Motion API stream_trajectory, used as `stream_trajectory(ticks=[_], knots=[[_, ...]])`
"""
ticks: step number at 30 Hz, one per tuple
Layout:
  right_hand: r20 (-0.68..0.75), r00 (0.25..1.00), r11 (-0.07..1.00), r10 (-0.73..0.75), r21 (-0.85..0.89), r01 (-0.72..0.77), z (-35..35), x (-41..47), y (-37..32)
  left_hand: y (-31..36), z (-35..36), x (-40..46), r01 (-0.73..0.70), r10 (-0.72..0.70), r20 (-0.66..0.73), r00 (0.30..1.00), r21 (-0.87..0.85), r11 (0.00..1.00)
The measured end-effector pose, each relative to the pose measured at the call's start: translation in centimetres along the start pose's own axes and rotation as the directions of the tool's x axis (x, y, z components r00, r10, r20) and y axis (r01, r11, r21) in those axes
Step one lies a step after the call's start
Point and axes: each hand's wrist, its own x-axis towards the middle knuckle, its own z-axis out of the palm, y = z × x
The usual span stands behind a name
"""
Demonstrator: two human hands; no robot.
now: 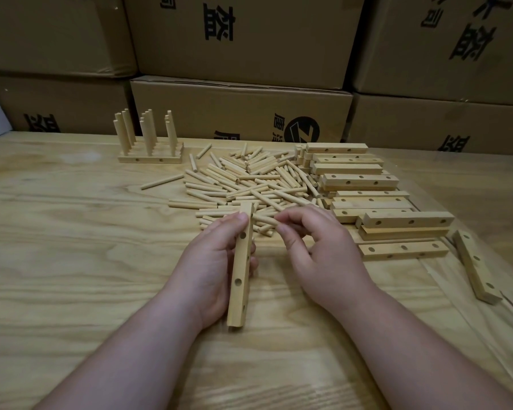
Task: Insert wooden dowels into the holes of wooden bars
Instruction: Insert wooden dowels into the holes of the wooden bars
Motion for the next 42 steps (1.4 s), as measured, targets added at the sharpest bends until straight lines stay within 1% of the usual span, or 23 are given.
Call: stream_trajectory(ticks=[8,12,17,23,29,32,36,38,40,42], knots=[[0.020,1.000,1.000,-0.002,0.025,0.002,-0.1,0.2,0.0,0.1,0.3,-0.2,-0.028,0.027,0.024,0.999,0.021,0.999],[-0.004,1.000,1.000,-0.026,0.006,0.026,-0.4,0.3,0.2,0.1,0.3,-0.4,-0.034,0.033,0.035,0.999,0.024,0.999],[-0.019,0.998,0.997,-0.056,-0.062,0.054,-0.6,0.4,0.3,0.1,0.4,-0.5,-0.042,0.041,0.056,0.998,0.033,0.999],[0.003,0.998,0.991,-0.055,-0.124,0.055,-0.9,0.4,0.2,0.0,0.3,-0.6,-0.046,0.044,0.063,0.997,0.046,0.998],[0.024,0.999,0.993,-0.049,-0.104,0.051,-1.0,0.5,0.3,0.0,0.2,-0.6,-0.045,0.038,0.069,0.997,0.092,0.995],[-0.037,0.998,0.996,-0.051,-0.071,0.048,-0.6,0.3,0.4,0.1,0.0,-0.6,-0.054,0.045,0.077,0.996,0.115,0.992],[-0.169,0.986,0.998,-0.010,-0.058,0.000,-0.4,0.2,0.3,0.1,0.0,-0.8,-0.045,0.029,0.130,0.991,0.118,0.992],[-0.244,0.970,0.999,0.024,-0.036,-0.034,-0.6,0.2,0.3,-0.1,0.1,-0.7,-0.038,0.023,0.117,0.993,0.132,0.990],[-0.263,0.954,0.990,0.142,0.064,-0.130,-0.9,0.3,0.4,-0.2,0.2,-0.6,-0.024,0.014,0.075,0.997,0.140,0.990],[-0.258,0.934,0.967,0.247,0.123,-0.222,-1.1,0.3,0.6,0.0,0.2,-0.4,0.000,-0.004,0.035,0.999,0.092,0.996]])
